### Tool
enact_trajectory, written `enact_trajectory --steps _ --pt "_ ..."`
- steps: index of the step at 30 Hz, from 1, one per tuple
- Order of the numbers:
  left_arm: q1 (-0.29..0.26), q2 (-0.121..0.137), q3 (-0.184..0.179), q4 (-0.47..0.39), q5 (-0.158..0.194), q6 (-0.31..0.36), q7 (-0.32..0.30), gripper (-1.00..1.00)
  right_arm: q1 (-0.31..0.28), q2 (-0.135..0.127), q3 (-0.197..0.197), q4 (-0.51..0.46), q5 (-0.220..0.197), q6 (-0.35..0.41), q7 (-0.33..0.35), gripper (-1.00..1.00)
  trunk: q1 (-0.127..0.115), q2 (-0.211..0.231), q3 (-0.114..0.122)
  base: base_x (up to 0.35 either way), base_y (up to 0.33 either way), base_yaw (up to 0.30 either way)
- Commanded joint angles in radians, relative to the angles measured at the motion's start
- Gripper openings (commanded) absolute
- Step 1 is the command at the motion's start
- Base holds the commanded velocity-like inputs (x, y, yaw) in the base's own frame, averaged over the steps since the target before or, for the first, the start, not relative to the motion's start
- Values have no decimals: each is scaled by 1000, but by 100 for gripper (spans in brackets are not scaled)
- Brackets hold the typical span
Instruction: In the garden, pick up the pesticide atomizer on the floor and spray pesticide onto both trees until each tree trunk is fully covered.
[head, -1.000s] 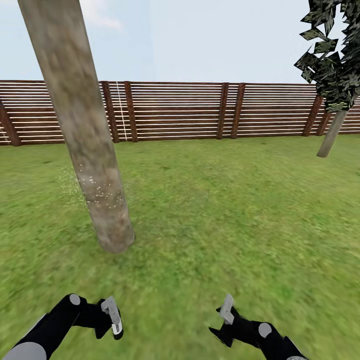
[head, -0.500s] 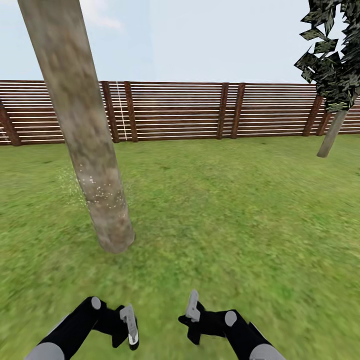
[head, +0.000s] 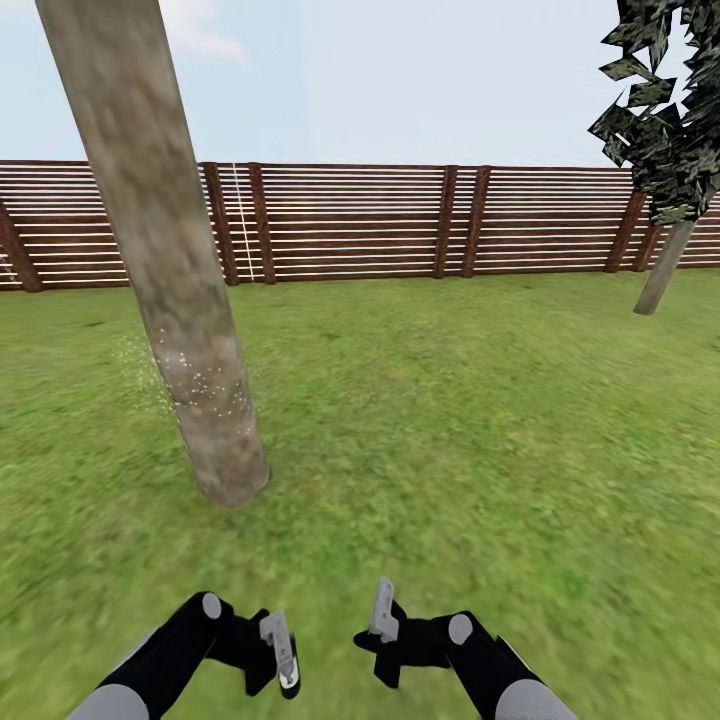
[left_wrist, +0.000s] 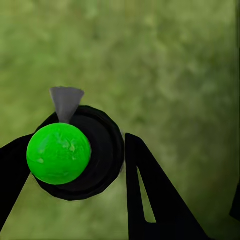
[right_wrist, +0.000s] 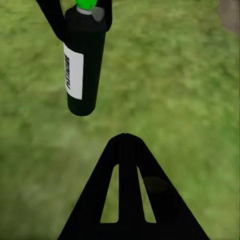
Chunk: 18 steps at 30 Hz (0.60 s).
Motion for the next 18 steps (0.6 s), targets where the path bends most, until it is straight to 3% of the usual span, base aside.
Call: enact_trajectory --steps 1,5,14,18 --pt "0 -1 -5 -1 0 8 -3 -100 -2 1 -8 -1 8 -4 7 -100 0 0 -1 0 0 0" --pt "-1 -8 -47 -3 -1 10 -2 -100 -17 1 -8 -2 8 -4 40 -100 0 0 -1 0 0 0" --pt "-3 -29 -52 -3 -4 15 10 -100 -34 1 -8 -3 7 -4 61 -100 0 0 -1 0 0 0" --pt "-2 -55 -53 -4 -18 23 55 -100 -36 1 -8 -2 7 -3 61 -100 0 0 -1 0 0 0"
